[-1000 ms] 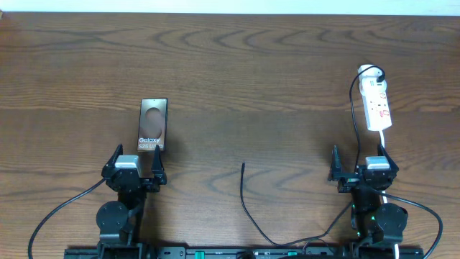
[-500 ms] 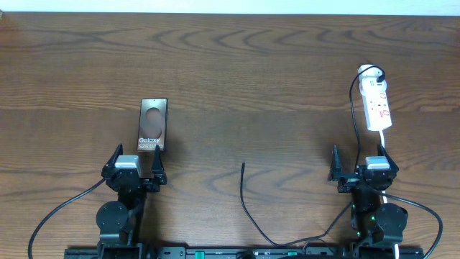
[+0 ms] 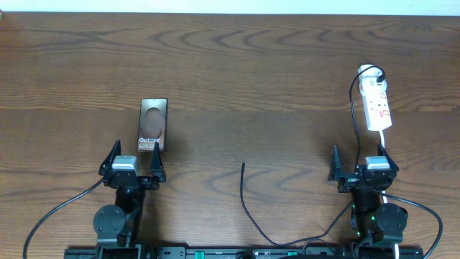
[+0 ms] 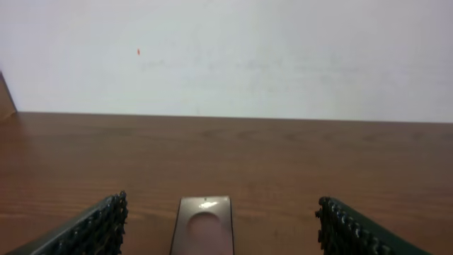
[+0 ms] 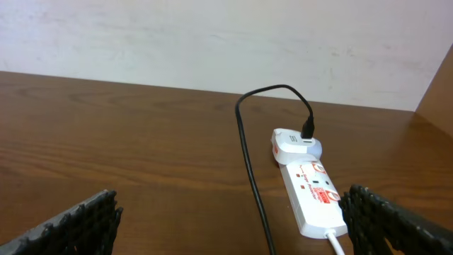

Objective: Plug charger to phone and switch on socket
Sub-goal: 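Move the left gripper forward over the upright Galaxy phone, then lower the left gripper and close it on the phone's sides, then lift the phone with the left gripper and raise it up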

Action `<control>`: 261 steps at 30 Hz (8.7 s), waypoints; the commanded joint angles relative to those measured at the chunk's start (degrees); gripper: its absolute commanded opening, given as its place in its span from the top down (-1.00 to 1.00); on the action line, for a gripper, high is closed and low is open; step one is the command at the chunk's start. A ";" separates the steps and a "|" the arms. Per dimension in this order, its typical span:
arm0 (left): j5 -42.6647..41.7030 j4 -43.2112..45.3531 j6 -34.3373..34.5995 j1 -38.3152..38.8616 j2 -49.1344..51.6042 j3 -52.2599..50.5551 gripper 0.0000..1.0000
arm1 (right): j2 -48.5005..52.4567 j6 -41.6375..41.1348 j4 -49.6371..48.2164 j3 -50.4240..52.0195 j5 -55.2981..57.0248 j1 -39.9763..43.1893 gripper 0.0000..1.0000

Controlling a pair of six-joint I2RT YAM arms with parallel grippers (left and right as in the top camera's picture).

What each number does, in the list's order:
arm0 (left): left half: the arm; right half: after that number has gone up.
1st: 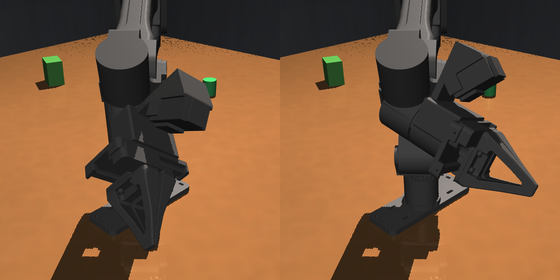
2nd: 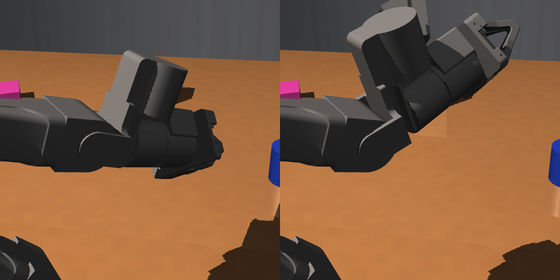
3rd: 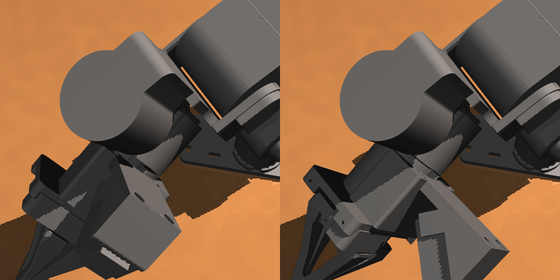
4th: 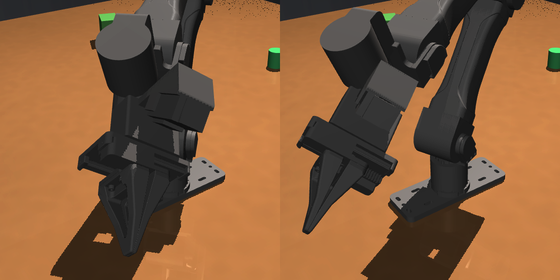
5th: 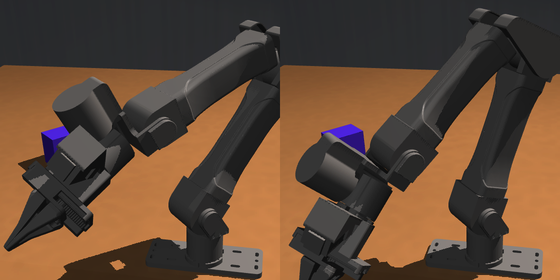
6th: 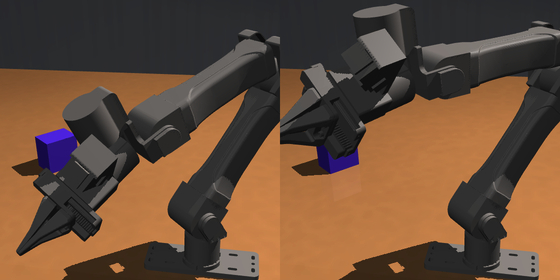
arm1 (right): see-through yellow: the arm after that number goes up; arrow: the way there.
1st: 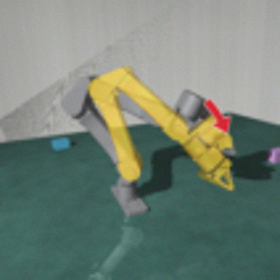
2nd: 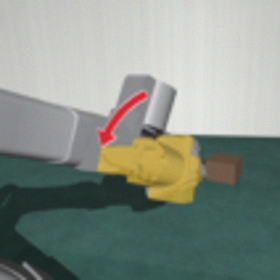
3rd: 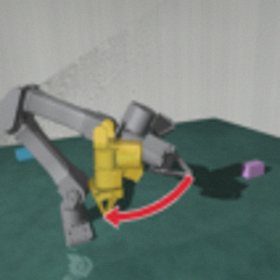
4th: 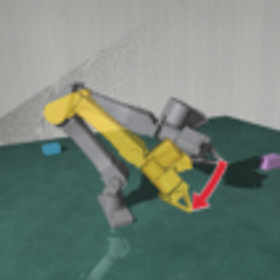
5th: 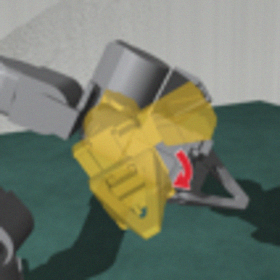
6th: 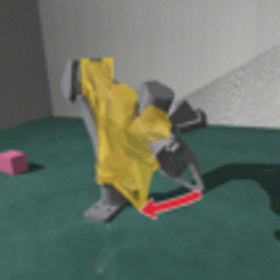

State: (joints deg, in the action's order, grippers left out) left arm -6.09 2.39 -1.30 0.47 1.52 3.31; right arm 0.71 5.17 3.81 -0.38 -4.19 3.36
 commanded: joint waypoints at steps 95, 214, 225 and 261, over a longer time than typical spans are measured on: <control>4.90 -52.33 -1.29 -0.26 115.73 77.20 -0.98 | -0.33 -0.63 0.28 0.07 0.63 -0.46 -0.99; 5.31 -46.38 -4.26 -0.24 115.75 71.36 -0.36 | -0.33 -0.63 0.28 0.07 0.63 -0.46 -0.99; 5.31 -46.38 -4.26 -0.24 115.75 71.36 -0.25 | -0.33 -0.61 0.28 0.07 0.63 -0.46 -0.98; 1.77 -52.35 -4.00 -0.24 105.92 81.37 0.85 | -0.33 -0.61 0.28 0.07 0.63 -0.46 -0.99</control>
State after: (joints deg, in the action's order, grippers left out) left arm -2.04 -49.76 -4.95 0.43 114.32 82.43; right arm 0.69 5.17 3.84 -0.36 -4.01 3.33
